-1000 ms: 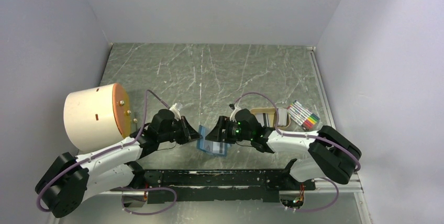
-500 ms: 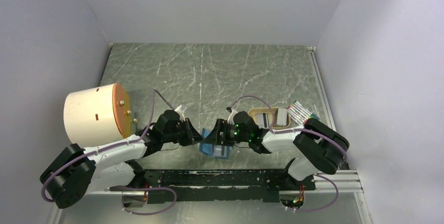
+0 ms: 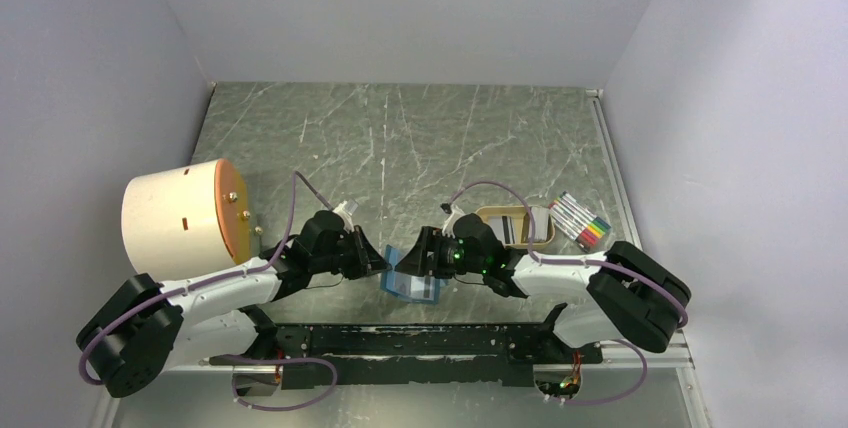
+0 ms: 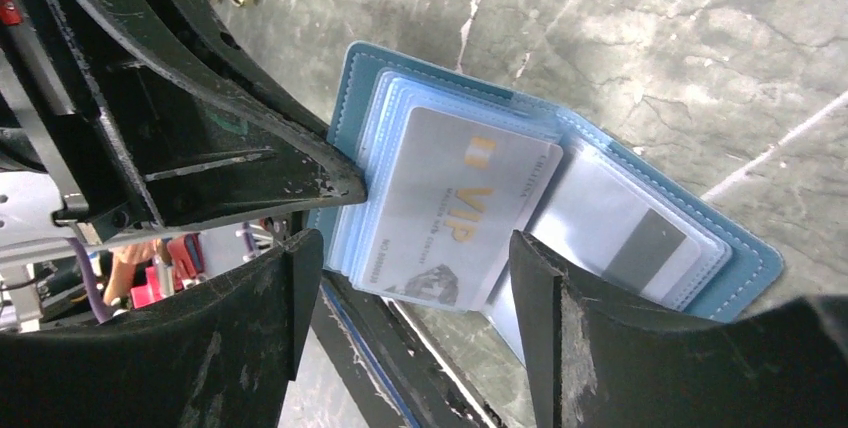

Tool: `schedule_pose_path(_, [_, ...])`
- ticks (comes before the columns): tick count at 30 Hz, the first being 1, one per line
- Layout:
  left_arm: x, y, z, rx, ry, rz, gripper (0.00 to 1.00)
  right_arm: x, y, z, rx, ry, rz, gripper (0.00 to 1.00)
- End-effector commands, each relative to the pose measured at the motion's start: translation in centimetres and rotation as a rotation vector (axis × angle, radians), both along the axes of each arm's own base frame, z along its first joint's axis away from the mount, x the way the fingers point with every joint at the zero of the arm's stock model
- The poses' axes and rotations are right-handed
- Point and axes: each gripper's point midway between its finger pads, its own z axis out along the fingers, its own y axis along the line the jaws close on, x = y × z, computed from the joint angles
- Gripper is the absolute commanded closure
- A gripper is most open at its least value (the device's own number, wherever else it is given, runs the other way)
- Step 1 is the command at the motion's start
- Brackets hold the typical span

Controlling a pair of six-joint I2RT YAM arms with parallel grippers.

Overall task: Put the credit cards into the card holder
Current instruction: Insert the credit card into the card holder.

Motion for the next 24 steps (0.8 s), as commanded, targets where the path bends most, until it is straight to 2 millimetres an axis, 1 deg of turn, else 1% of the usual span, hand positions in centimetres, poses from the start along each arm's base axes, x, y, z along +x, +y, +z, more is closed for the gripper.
schedule_pose_path(1, [0.7,-0.6,1.1,-0.010,-0.044,-0.005,0.91,0.2,-0.4,-0.5,-0.036,-0.015,0.001,0.29])
schedule_pose_path(9, [0.7,-1.3,1.5,-0.041,-0.043,-0.023,0.91,0.1,1.4,-0.1,0.046,0.008,0.039,0.29])
schedule_pose_path(11, [0.6,-1.4,1.4,-0.046,-0.038,-0.028,0.91,0.1,1.6,-0.3,0.049,0.016,0.042,0.27])
schedule_pose_path(17, [0.6,-1.5,1.5,-0.044,-0.041,-0.037,0.91,0.1,2.3,0.0,0.093,0.017,0.058,0.25])
schedule_pose_path(21, [0.5,-1.4,1.1,-0.043,-0.033,-0.037,0.91,-0.2,2.4,-0.1,0.106,0.027,0.066,0.25])
schedule_pose_path(24, [0.4,-1.3,0.8,-0.038,-0.026,-0.030,0.91,-0.2,2.0,-0.1,0.102,0.028,0.051,0.25])
